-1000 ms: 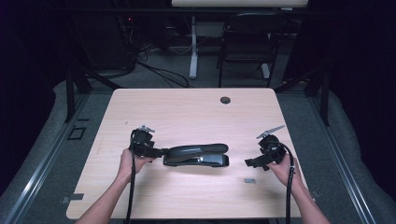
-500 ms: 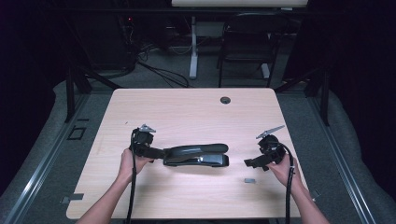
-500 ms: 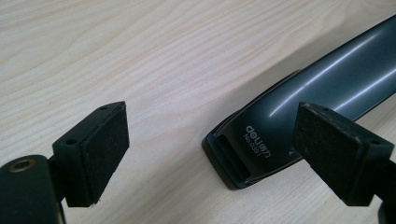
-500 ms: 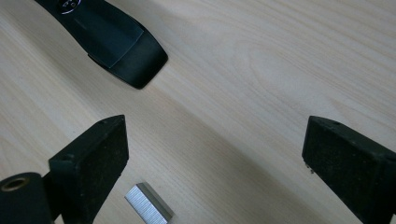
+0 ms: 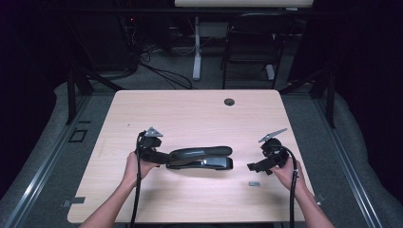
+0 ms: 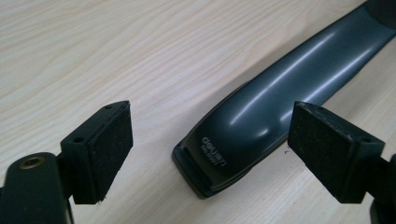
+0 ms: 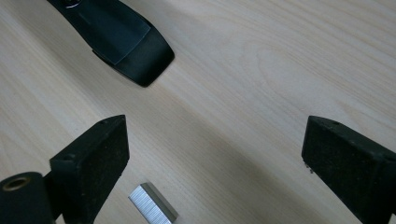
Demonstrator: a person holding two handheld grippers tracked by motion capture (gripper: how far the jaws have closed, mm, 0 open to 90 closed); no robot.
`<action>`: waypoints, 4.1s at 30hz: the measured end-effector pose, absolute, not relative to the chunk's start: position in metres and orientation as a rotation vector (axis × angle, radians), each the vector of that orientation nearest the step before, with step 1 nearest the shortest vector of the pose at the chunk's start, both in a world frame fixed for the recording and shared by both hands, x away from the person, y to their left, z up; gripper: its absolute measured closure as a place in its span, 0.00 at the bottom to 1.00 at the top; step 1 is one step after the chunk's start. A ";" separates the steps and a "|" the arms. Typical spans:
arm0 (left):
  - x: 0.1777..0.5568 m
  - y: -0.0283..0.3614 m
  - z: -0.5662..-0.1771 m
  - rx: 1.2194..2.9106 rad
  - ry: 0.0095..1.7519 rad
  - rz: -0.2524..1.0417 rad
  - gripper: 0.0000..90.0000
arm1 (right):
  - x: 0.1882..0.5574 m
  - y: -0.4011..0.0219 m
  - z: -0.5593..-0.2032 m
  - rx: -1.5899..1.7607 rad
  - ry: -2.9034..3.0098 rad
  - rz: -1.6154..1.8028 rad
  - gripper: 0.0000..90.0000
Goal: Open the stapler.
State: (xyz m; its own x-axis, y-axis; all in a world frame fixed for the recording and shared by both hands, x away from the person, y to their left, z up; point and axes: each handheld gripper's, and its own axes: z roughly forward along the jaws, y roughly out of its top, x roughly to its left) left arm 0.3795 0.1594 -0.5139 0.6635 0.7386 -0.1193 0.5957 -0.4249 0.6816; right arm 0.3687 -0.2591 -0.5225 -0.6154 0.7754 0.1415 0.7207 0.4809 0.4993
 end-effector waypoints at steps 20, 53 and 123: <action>0.352 0.118 -0.503 2.156 0.931 0.279 0.03 | 0.360 -0.241 -0.514 1.224 2.600 0.904 0.06; 0.318 0.039 -0.533 2.202 0.766 0.319 0.66 | 0.351 -0.185 -0.530 1.010 2.672 0.892 0.85; 0.340 0.013 -0.564 1.998 0.950 0.401 1.00 | 0.348 -0.164 -0.557 1.015 2.465 0.849 1.00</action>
State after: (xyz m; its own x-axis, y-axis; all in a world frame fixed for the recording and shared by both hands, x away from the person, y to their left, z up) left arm 0.3404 0.0126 -0.5643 0.6577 0.7499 -0.0714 0.4723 -0.3367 0.8146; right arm 0.3479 -0.1638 -0.5573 -0.6860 0.7228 -0.0829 0.5184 0.5656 0.6414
